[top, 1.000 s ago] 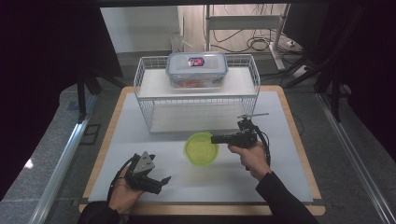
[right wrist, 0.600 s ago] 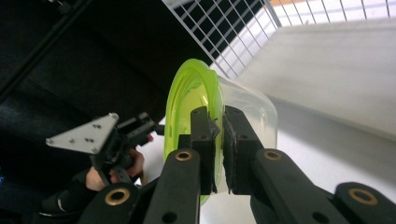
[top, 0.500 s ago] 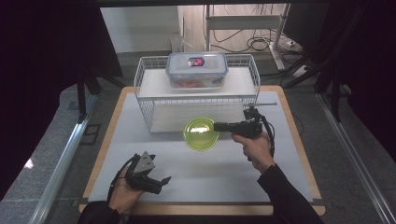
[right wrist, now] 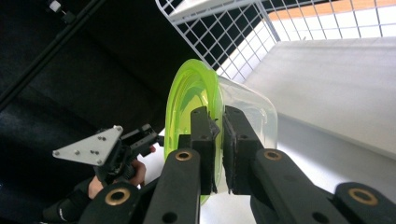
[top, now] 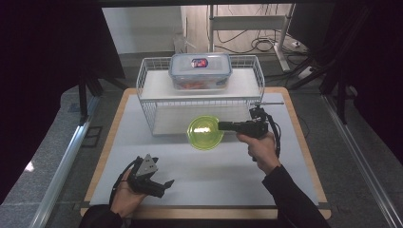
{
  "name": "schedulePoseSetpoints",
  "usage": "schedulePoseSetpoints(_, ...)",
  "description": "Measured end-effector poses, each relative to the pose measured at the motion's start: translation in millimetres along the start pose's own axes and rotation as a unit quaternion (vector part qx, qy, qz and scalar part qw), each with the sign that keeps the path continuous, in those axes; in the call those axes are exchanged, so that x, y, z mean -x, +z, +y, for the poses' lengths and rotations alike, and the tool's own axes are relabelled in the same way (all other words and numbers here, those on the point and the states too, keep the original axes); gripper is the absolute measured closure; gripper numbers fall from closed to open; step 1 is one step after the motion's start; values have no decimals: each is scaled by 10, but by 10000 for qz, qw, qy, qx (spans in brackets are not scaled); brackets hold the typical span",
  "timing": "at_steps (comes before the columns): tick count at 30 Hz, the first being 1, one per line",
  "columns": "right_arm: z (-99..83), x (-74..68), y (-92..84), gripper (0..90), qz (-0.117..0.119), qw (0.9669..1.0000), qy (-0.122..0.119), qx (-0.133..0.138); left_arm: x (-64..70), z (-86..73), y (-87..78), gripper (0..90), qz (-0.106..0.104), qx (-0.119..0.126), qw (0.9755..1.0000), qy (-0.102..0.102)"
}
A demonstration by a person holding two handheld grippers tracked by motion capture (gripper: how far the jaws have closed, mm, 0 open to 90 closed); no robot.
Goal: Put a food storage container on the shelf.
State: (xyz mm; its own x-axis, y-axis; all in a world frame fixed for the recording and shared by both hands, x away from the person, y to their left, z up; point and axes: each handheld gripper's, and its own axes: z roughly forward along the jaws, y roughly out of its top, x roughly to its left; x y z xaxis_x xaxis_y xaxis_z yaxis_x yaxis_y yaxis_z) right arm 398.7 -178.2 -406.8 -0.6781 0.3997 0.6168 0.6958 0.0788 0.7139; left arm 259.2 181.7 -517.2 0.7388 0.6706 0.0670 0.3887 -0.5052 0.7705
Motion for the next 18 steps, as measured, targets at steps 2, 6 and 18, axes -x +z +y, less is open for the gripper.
schedulePoseSetpoints(2,54,-32,-49,848,42,10000,-14,75,1,0,1,28,0,2,10000,-8)
schedulePoseSetpoints(6,124,-77,-99,848,75,9999,-34,147,-1,1,1,29,3,-10,10000,6)
schedulePoseSetpoints(18,610,-332,-351,848,182,9983,-175,519,-6,3,4,28,10,6,10000,28)
